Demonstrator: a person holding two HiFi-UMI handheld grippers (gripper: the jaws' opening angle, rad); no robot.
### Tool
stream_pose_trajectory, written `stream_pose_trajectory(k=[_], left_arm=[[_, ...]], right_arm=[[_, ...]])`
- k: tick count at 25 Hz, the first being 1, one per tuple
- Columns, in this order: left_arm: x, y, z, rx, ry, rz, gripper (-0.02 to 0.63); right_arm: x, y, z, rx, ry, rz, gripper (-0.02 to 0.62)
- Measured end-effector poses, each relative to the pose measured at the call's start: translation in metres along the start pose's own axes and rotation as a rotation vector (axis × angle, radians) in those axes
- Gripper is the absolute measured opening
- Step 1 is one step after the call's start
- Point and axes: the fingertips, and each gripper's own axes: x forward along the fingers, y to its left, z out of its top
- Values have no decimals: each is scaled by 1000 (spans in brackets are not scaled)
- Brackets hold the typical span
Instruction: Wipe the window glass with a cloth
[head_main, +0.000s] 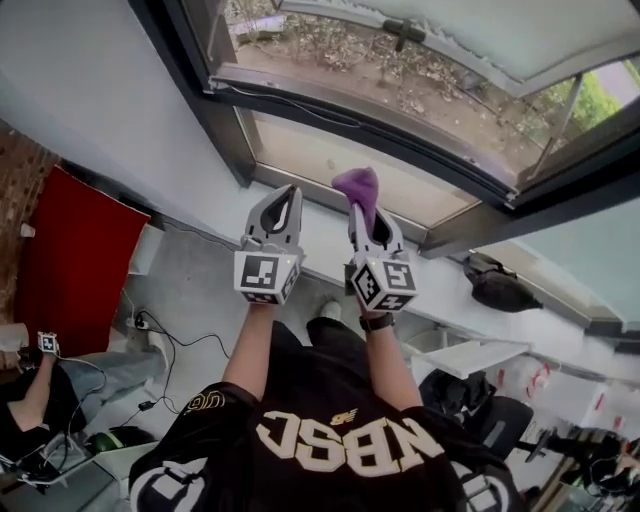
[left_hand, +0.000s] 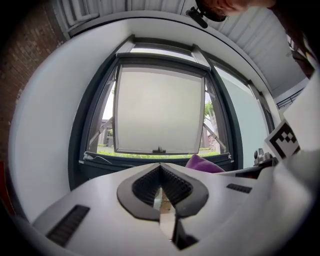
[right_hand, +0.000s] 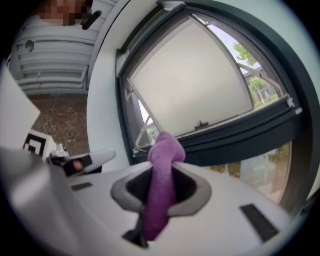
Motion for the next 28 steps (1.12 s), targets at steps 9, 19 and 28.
stream_pose_trajectory(k=[9,19,28], left_arm=[[12,74,-46,-4,68,-11,14],[33,212,-95,-40,75,-14,14],[12,278,-125,-55,124,49,14]], right_arm=[[95,24,-58,-131,120,68,77],[261,95,-118,-145,123,81,77],[393,137,-166,-136,110,116,77]])
